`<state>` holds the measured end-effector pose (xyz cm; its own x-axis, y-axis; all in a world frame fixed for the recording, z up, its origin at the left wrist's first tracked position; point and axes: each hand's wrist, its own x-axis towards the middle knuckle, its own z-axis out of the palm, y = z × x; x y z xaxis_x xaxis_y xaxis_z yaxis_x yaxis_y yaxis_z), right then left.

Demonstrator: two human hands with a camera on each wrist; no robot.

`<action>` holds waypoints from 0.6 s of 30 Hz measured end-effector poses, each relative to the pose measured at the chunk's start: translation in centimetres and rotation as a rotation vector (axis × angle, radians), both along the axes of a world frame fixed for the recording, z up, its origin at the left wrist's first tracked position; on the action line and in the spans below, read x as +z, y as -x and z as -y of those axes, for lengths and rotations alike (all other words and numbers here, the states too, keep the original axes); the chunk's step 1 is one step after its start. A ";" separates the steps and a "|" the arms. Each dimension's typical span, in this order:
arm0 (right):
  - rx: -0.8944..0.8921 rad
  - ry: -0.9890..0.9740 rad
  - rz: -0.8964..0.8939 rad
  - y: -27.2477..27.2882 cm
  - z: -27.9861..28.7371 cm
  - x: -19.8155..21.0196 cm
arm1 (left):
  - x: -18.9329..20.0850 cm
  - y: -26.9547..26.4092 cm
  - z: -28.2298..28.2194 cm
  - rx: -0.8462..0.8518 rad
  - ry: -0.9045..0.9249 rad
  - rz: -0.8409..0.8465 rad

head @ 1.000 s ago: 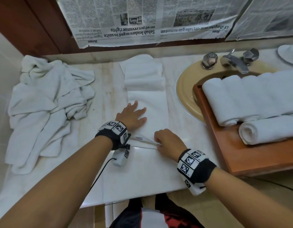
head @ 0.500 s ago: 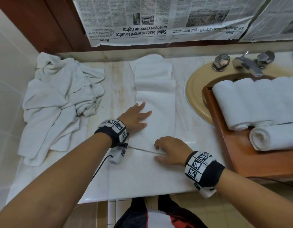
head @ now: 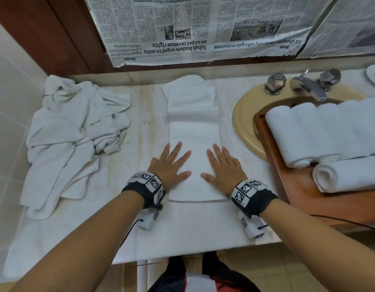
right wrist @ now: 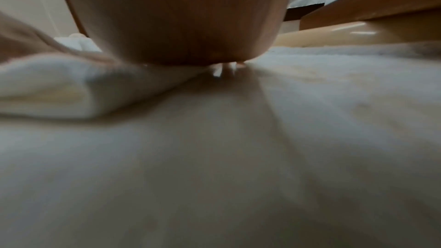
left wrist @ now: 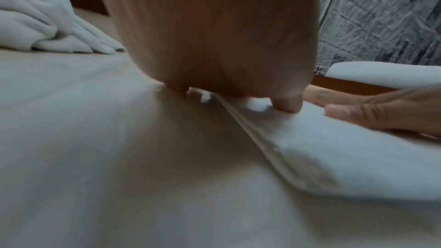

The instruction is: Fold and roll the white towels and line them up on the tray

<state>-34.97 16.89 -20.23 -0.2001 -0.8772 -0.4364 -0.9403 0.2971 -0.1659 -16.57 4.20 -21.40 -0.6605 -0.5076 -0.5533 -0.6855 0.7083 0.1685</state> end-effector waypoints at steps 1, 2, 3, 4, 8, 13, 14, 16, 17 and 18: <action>-0.072 0.021 0.036 -0.4 0.0 0.6 | 0.1 0.0 -0.1 0.004 -0.008 0.002; -0.161 0.061 0.067 -0.8 -0.2 1.0 | 0.2 0.0 -0.1 0.006 -0.014 0.001; -0.255 0.106 0.092 -1.1 -0.4 1.5 | 0.3 0.1 -0.2 0.007 -0.018 0.000; -0.346 0.131 0.130 -1.5 -0.8 1.9 | 0.3 0.0 -0.2 0.010 -0.021 -0.002; -0.562 0.082 0.405 -2.3 -2.4 2.7 | 0.2 0.0 -0.9 0.047 -0.028 -0.018; -0.707 0.073 0.820 -2.4 -3.8 3.5 | 0.1 0.0 -1.5 0.092 -0.017 -0.040; -0.689 0.064 0.856 -2.3 -4.1 3.6 | 0.1 0.1 -1.5 0.095 -0.015 -0.038; -0.588 0.026 0.871 -1.9 -4.6 3.7 | 0.1 0.1 -1.6 0.095 -0.017 -0.036; -0.521 0.002 0.852 -1.8 -4.8 3.7 | 0.2 0.1 -1.6 0.094 -0.018 -0.037; -0.461 -0.009 0.821 -1.6 -4.9 3.6 | 0.2 0.1 -1.5 0.092 -0.019 -0.040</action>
